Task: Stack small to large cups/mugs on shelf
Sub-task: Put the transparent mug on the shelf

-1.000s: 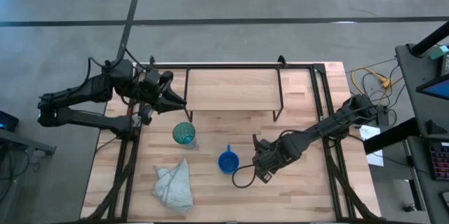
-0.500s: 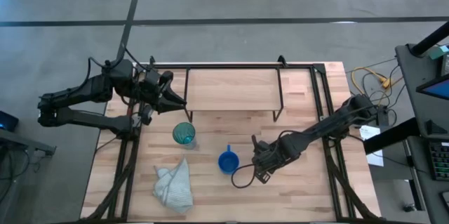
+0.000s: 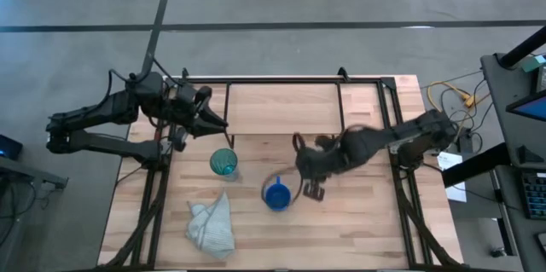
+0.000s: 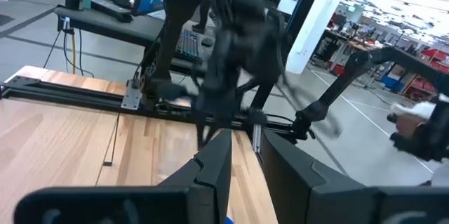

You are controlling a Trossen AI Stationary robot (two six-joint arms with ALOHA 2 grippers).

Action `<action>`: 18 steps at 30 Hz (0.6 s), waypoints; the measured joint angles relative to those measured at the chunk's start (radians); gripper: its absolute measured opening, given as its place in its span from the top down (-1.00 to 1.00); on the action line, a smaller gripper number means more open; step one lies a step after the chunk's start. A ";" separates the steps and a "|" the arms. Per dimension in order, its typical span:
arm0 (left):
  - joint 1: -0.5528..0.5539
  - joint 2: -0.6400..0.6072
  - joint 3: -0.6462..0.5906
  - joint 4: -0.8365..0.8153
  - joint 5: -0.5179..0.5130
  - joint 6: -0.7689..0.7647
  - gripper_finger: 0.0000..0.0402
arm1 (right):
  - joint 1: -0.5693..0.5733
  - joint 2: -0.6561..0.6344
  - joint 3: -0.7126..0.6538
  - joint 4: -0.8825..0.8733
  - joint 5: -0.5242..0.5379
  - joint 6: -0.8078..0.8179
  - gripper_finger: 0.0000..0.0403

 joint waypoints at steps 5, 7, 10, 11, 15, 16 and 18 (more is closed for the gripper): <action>0.000 0.027 0.000 -0.001 0.000 -0.001 0.67 | -0.099 0.003 0.135 -0.010 0.004 -0.261 0.96; 0.000 0.038 0.000 -0.003 0.000 -0.001 0.67 | -0.138 0.011 0.174 -0.015 0.008 -0.336 0.96; 0.000 0.058 0.000 -0.012 -0.011 0.000 0.67 | -0.190 0.037 0.224 -0.025 0.020 -0.420 0.96; 0.000 0.064 -0.001 -0.024 -0.031 0.000 0.67 | -0.205 0.050 0.242 -0.028 0.020 -0.448 0.96; 0.001 0.085 -0.015 -0.099 -0.210 0.000 0.67 | -0.256 0.118 0.319 -0.027 0.020 -0.569 0.96; 0.001 0.089 -0.018 -0.123 -0.275 0.000 0.67 | -0.269 0.140 0.341 -0.026 0.016 -0.591 0.96; 0.001 0.100 -0.026 -0.162 -0.405 0.000 0.67 | -0.294 0.184 0.384 -0.026 -0.009 -0.617 0.96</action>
